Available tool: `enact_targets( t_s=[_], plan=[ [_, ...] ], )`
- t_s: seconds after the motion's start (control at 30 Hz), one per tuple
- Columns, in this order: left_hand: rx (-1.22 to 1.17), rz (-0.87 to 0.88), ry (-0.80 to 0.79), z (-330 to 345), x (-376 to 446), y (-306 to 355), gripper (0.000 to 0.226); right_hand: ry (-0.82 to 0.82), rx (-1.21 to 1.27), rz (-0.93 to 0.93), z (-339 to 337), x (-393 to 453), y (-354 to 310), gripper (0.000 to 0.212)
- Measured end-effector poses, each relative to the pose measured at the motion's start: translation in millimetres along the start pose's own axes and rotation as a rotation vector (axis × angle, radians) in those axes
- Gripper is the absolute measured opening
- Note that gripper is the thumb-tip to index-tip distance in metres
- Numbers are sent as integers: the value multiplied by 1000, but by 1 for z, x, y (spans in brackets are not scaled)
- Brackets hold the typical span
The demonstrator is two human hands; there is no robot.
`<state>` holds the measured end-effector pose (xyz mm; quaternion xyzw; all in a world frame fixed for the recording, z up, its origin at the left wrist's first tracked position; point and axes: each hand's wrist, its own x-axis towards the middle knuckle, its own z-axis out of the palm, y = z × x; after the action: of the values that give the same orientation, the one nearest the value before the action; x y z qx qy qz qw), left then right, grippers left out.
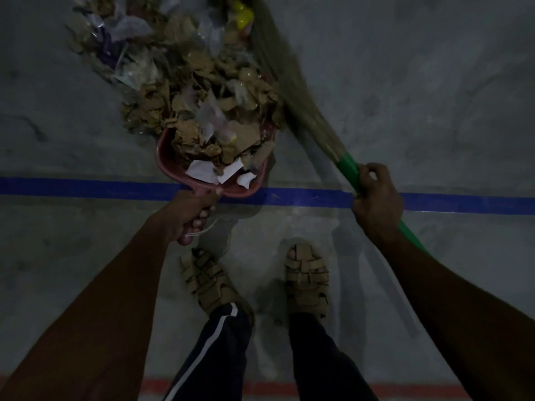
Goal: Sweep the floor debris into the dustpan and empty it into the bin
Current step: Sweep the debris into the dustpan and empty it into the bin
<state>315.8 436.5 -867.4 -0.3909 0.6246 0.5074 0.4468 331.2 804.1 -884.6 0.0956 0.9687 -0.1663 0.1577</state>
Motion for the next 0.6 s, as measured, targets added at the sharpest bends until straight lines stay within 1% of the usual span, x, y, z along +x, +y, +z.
enact_targets(
  t_s=[0.1, 0.17, 0.23, 0.4, 0.5, 0.6],
  plan=[
    [19, 8, 11, -3, -2, 0, 41, -78, -1, -65, -1, -22, 4, 47],
    [4, 30, 22, -2, -4, 0, 41, -128, -2, -81, -4, -40, 5, 55],
    [-18, 59, 25, 2, -8, 1, 42, -138, 17, -81, -10, -58, 3, 61],
    [4, 116, 24, 8, -34, 13, 44, -64, 85, -1, -36, -86, -8, 60],
    [-9, 159, 26, 13, -60, 25, 44, -16, 142, -25, -60, -97, -17, 53],
    [-48, 213, 43, 20, -95, 42, 43, 38, 206, 4, -91, -107, -25, 54]
  ],
)
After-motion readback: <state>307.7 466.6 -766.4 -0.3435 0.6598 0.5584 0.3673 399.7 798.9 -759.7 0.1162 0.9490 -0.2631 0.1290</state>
